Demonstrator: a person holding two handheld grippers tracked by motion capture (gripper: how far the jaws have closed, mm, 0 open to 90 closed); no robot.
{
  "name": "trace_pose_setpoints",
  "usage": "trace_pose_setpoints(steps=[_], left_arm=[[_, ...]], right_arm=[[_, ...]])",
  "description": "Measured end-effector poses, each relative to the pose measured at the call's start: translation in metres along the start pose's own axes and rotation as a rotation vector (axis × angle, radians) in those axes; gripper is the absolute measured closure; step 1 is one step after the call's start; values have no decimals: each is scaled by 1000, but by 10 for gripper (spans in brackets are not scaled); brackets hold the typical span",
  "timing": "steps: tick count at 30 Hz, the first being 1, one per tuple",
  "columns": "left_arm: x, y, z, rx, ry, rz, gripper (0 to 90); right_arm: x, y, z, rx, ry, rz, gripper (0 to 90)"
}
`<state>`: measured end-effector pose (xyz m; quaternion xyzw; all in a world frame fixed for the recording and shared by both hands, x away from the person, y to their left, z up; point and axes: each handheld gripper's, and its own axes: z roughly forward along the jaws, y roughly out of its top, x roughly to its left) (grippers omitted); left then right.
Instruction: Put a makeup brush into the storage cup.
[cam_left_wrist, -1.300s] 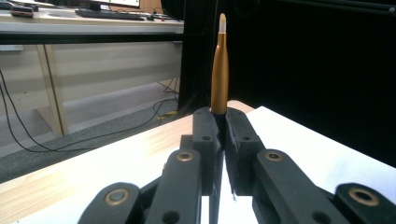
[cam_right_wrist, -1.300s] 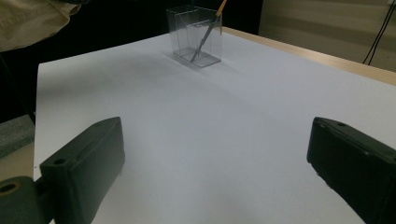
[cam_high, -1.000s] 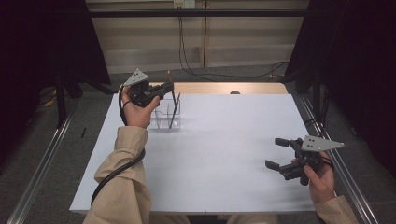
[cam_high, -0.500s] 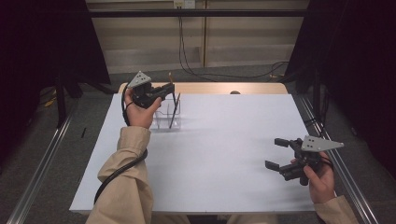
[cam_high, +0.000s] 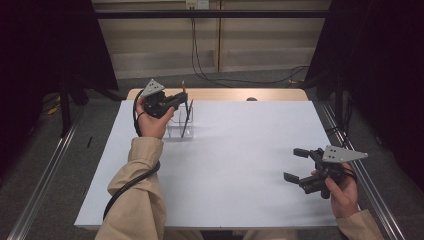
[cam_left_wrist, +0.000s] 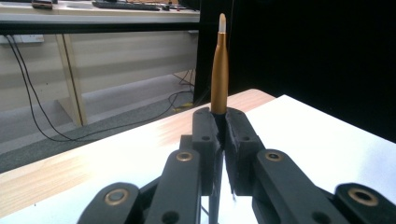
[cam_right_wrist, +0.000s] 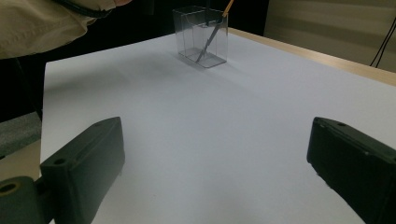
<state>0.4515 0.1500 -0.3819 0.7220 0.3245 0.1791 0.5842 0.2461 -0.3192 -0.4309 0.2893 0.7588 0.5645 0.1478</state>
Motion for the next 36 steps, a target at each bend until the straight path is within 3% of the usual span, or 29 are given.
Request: trace_pose_setpoints(steps=[36], left_arm=[[-2, -21, 6, 22, 3, -9, 837]], right_arm=[[-1, 1, 3, 4, 11, -2, 34]])
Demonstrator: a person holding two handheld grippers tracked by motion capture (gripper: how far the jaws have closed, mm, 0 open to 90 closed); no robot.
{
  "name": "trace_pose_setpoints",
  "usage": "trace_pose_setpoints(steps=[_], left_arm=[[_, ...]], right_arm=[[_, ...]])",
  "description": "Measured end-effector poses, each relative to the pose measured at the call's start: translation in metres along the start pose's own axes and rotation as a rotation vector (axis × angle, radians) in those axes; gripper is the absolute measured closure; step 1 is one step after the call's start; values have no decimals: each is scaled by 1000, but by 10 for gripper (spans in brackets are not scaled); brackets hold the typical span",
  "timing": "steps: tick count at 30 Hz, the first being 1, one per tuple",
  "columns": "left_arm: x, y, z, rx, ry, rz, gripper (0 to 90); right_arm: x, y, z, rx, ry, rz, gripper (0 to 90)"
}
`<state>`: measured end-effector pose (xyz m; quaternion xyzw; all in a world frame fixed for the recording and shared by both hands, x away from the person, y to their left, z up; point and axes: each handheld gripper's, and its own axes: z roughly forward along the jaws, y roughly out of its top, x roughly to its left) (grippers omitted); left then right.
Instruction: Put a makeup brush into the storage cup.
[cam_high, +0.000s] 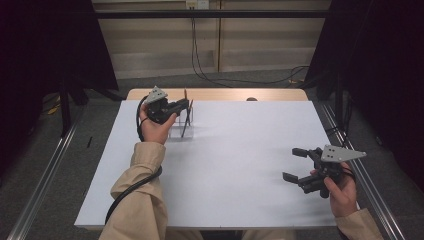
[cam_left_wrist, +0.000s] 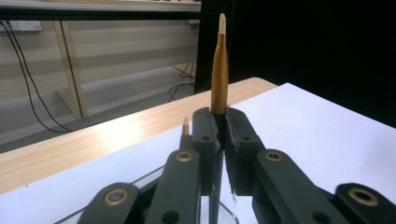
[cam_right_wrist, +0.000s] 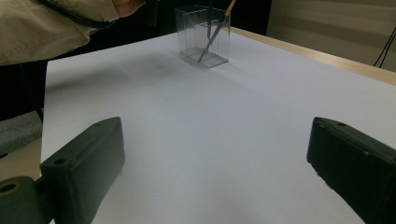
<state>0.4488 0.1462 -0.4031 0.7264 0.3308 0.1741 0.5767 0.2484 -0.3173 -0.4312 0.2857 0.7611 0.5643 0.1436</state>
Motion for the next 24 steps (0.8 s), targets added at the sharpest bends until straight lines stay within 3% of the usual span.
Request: trace_pose_setpoints(steps=[15, 17, 21, 24], left_arm=[[-2, -5, 2, 14, -26, -15, 834], [-1, -6, 2, 17, -49, -32, 814], [-1, -9, 4, -7, -88, -71, 472], [-2, -9, 3, -20, -95, -69, 326]], right_arm=[[-1, 1, 3, -1, 10, -2, 35], [-1, 1, 3, -2, 11, -5, 35], [-1, 0, 4, 2, 13, -4, 35], [-1, 1, 4, 0, 14, -4, 35]])
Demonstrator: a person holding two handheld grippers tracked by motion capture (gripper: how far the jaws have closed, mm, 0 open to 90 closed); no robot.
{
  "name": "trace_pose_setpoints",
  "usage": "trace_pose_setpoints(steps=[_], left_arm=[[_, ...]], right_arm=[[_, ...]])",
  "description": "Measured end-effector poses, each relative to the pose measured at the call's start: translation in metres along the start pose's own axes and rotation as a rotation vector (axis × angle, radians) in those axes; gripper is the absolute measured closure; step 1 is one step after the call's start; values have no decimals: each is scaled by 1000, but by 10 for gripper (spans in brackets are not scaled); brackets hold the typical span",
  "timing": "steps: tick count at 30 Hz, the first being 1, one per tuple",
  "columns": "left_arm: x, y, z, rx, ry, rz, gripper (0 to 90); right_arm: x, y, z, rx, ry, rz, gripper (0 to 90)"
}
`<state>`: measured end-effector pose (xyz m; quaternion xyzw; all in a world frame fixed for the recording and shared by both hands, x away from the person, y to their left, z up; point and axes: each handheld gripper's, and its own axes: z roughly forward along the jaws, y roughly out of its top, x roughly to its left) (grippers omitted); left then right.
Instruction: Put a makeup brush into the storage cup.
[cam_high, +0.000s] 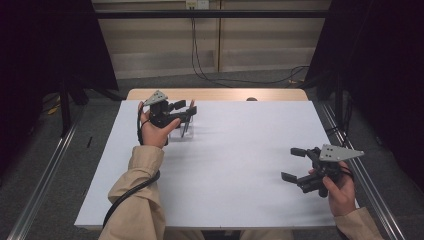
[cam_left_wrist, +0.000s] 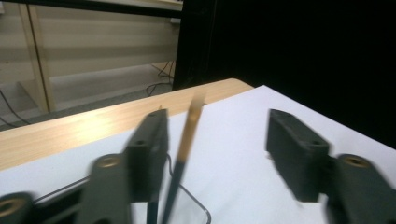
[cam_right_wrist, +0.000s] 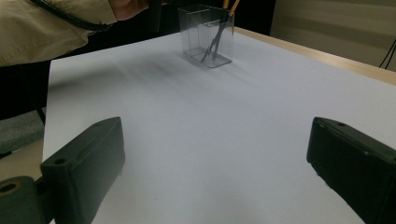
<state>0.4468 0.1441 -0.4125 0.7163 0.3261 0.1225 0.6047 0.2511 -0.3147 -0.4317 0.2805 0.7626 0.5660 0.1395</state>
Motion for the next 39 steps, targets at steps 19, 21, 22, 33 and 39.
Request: trace_pose_setpoints(steps=[19, 21, 22, 33, 39], left_arm=[[-8, 1, -10, 28, 14, -33, 64], [-8, 2, -11, 27, 15, -33, 50], [-9, 2, -12, 25, 13, -32, 50], [-13, 4, -16, 21, 5, -23, 38], [-15, 4, -18, 19, -1, -18, 32]], right_arm=[[0, 0, -1, -2, -2, 0, 35], [0, 0, -1, -4, 0, 1, 35], [0, 0, -1, -1, -2, 0, 35], [0, -1, -3, -4, -9, 1, 35], [1, -1, -4, -4, -13, 1, 35]])
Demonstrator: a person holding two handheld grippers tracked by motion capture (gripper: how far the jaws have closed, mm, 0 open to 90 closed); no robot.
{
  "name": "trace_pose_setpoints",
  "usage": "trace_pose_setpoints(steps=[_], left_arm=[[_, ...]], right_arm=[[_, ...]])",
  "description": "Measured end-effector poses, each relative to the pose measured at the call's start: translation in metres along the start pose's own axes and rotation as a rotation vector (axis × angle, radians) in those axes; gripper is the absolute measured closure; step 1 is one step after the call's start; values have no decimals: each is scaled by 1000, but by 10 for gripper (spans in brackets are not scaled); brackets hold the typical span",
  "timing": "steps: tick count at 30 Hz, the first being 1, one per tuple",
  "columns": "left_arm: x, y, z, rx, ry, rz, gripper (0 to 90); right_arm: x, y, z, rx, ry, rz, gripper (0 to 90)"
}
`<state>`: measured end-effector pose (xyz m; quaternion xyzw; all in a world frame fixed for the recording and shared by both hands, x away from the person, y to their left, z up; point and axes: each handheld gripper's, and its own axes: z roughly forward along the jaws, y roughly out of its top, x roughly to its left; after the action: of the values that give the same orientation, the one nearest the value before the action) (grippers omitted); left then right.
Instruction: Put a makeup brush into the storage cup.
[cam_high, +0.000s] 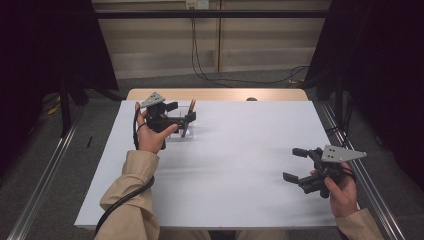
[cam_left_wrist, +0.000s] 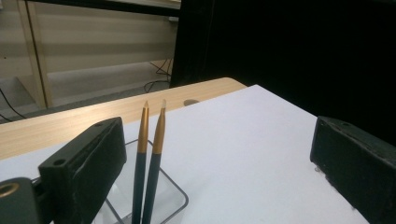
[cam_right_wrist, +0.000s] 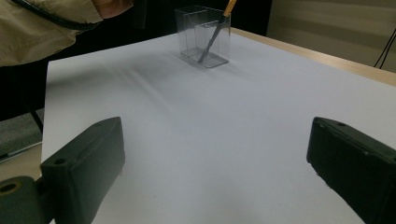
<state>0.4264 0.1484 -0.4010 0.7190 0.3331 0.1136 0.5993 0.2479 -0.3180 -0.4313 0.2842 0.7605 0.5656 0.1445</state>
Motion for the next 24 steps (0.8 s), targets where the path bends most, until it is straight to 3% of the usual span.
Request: trace_pose_setpoints(steps=[24], left_arm=[[-11, -5, -16, -16, -37, 16, 14]], right_arm=[[1, -1, -2, 1, -10, 3, 35]])
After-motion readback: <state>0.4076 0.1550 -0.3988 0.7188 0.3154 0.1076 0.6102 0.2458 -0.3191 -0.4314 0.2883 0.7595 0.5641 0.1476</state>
